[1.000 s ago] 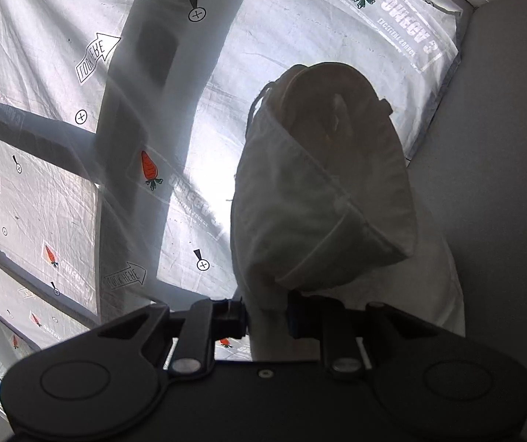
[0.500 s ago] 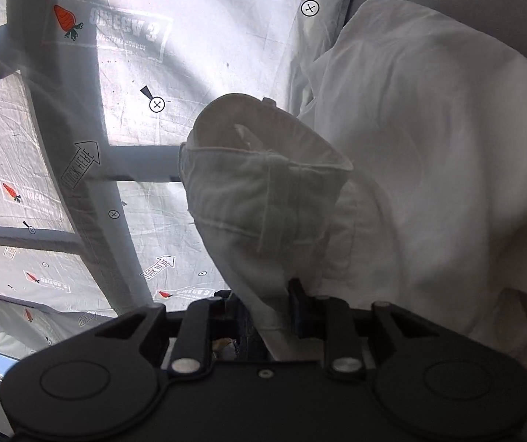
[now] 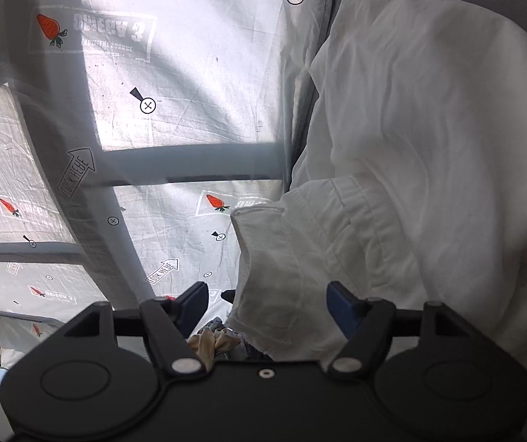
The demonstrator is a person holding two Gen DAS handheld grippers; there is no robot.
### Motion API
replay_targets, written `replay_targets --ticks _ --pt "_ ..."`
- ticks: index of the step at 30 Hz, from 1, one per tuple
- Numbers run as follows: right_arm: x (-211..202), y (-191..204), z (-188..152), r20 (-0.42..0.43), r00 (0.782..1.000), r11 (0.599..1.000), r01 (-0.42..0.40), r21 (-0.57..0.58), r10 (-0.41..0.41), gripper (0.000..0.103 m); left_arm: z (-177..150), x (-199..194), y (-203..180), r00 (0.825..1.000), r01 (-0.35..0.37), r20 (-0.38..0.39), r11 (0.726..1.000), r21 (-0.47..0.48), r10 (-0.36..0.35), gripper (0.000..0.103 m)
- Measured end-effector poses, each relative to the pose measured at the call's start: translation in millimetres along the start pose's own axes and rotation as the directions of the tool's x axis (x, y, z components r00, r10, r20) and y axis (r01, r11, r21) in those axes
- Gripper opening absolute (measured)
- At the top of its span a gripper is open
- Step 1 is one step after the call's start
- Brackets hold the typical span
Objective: Fold clothes
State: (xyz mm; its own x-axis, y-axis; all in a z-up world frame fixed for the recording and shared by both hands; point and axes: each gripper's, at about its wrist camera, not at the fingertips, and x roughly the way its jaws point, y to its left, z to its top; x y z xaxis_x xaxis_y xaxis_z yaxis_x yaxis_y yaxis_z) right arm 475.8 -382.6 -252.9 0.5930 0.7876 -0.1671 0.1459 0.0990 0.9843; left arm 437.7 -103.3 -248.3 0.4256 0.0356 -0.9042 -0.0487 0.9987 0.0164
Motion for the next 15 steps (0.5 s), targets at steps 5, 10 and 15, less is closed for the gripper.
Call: replay_targets --ticks 5,10,15 --pt "-8.0 8.3 -6.3 0.080 0.995 0.996 -0.054 -0.072 0.060 0.005 -4.2 -4.7 -2.8 1.000 -0.006 0.002 1.000 0.012 0.006 0.103" --pt "14.5 -12.5 -4.5 0.018 0.992 0.991 0.127 -0.040 -0.126 0.006 -8.7 -10.1 -2.5 1.000 0.010 -0.001 1.000 0.003 -0.010 0.103" --pt "25.7 -40.1 -13.3 -0.043 0.958 0.958 0.279 -0.074 -0.282 0.000 -15.6 -21.4 -0.6 0.998 0.061 0.021 0.998 0.014 -0.061 0.103"
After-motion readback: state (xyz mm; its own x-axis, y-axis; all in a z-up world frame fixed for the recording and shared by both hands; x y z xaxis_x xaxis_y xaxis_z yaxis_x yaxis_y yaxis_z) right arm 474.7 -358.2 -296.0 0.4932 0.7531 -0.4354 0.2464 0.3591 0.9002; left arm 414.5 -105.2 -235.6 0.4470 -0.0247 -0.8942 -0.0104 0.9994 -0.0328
